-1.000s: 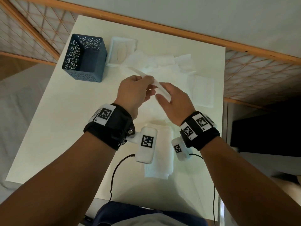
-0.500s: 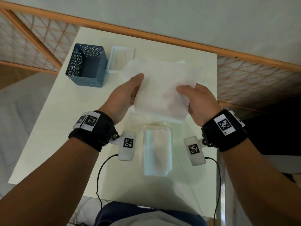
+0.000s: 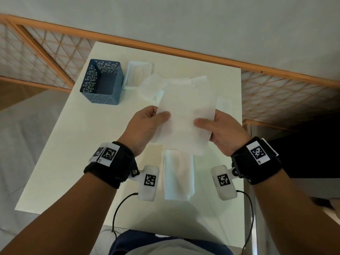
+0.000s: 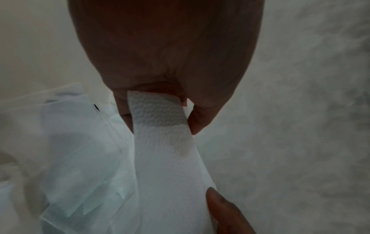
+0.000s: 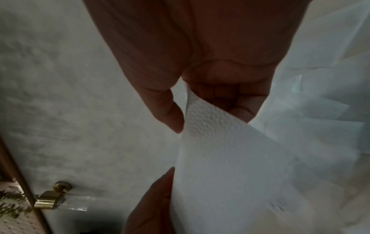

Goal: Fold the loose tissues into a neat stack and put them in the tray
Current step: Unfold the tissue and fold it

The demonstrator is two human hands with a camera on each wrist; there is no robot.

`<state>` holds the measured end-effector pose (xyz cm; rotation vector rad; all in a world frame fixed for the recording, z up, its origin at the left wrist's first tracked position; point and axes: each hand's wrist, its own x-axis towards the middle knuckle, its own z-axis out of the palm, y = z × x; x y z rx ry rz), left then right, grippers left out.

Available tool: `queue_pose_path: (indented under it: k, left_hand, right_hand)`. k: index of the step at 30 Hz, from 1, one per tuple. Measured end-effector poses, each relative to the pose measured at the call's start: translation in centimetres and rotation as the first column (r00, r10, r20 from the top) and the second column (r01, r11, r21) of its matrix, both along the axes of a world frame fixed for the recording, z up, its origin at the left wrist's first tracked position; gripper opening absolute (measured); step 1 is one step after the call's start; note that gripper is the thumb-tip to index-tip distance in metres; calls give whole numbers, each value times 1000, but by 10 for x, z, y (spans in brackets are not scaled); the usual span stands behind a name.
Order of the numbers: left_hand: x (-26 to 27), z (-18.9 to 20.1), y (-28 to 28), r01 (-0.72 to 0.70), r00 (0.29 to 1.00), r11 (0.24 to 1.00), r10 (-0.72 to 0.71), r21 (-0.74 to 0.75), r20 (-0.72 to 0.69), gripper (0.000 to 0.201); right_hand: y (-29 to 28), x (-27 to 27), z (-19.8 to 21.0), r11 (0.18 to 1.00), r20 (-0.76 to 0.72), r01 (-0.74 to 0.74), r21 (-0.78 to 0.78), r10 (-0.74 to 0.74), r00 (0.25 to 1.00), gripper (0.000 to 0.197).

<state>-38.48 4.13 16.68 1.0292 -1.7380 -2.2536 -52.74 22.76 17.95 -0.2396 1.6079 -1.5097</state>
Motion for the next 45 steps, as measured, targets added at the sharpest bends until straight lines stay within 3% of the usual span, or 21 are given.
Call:
queue_pose_path:
  k: [6, 13, 19, 22, 25, 28, 31, 33, 35, 36, 38, 41, 45]
  left_hand:
    - [3, 0, 3, -6, 999, 999, 8, 44, -33, 14]
    - [8, 2, 1, 43, 993, 990, -57, -133, -101, 20]
    - [13, -7, -1, 61, 989, 985, -81, -159, -122, 33]
    - [14, -17, -3, 69, 989, 990, -84, -121, -119, 33]
    - [14, -26, -5, 74, 993, 997, -77, -36, -92, 33]
    - [12, -33, -8, 87, 996, 996, -87, 7, -19, 32]
    - [9, -49, -12, 98, 994, 995, -99, 27, 45, 29]
    - [4, -62, -15, 73, 991, 997, -73, 5, 111, 24]
    - [-5, -82, -24, 14, 977, 995, 8, -101, 212, 17]
    - [-10, -94, -31, 16, 955, 974, 51, -225, 292, 15]
    - [-20, -115, -47, 93, 876, 882, 148, -462, 459, 27]
    - [-35, -128, -63, 159, 781, 826, 229, -541, 581, 53]
    - [-58, -139, -65, 290, 795, 760, 146, -581, 588, 65]
  right_hand:
    - [5, 10, 2, 998, -20, -39, -40, 38, 999, 36]
    - [11, 10, -1, 992, 42, 103, -77, -100, 994, 27]
    - [16, 11, -3, 997, 11, 58, -56, -58, 998, 35]
    - [15, 14, -9, 993, 68, 103, -53, -100, 993, 32]
    - [17, 10, -13, 986, 239, 152, -66, -132, 962, 38]
    - [15, 7, -19, 981, 294, 192, 40, -195, 936, 49]
    - [14, 13, -39, 979, 81, 129, 155, -143, 986, 22]
    - [18, 16, -54, 975, -30, 68, 213, -63, 998, 25]
    - [21, 18, -60, 967, -79, 31, 253, -11, 997, 26]
    - [21, 18, -61, 964, -101, 13, 265, 14, 995, 24]
    - [22, 18, -62, 955, -140, -31, 296, 75, 987, 21]
    - [24, 14, -63, 929, -187, -120, 349, 195, 963, 15]
    - [23, 7, -58, 889, -224, -234, 395, 340, 913, 12]
